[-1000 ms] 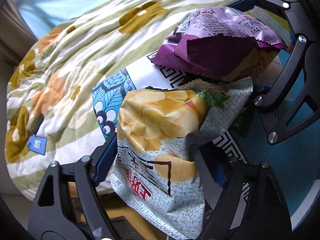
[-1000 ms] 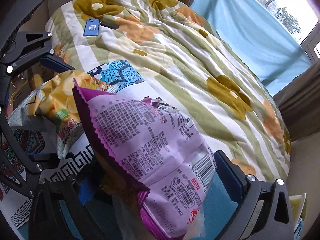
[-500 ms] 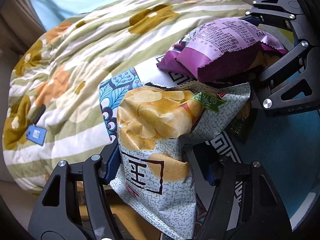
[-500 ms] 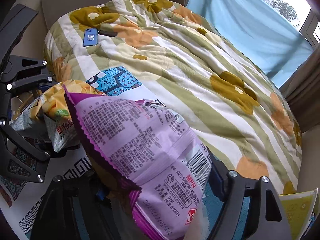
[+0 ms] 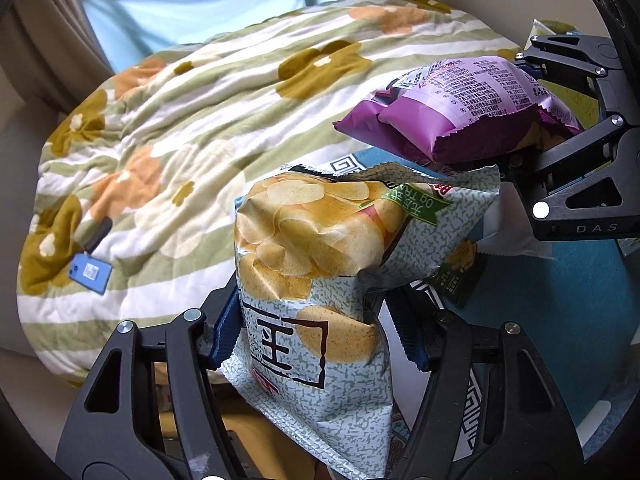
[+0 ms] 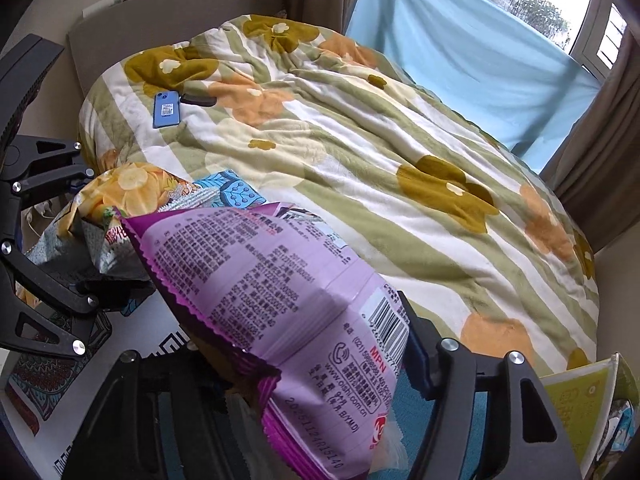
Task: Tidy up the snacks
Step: 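Lift both bags and carry them over the cardboard box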
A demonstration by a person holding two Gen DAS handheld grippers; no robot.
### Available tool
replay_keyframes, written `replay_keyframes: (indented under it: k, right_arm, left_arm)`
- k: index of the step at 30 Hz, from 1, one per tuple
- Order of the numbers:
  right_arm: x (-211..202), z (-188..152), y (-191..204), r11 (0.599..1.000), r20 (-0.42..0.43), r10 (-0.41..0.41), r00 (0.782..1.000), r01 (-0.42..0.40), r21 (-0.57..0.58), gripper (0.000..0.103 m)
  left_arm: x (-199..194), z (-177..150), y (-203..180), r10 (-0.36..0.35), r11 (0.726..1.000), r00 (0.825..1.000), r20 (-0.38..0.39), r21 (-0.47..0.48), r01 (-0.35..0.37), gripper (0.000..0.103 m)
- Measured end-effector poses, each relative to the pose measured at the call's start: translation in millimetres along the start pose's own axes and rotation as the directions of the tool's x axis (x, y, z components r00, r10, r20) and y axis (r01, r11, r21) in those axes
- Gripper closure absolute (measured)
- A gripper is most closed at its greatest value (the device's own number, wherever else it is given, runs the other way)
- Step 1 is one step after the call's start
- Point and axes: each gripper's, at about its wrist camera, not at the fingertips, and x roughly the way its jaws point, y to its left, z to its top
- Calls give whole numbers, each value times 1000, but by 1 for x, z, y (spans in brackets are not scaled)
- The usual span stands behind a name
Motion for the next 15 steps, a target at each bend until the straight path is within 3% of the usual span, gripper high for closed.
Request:
replay_keyframes:
  k: [8,15]
  right_arm:
    - [-70,10,-6,996,82,-58,995,52,77,41]
    - [-158,6,-28,967,113,-173,978,146,210,41]
  left_arm:
    - [-74,22,-3,25,1000,994,108,3,-25,41]
    - [-133,59,-26,-41,998,974,225,49,31,41]
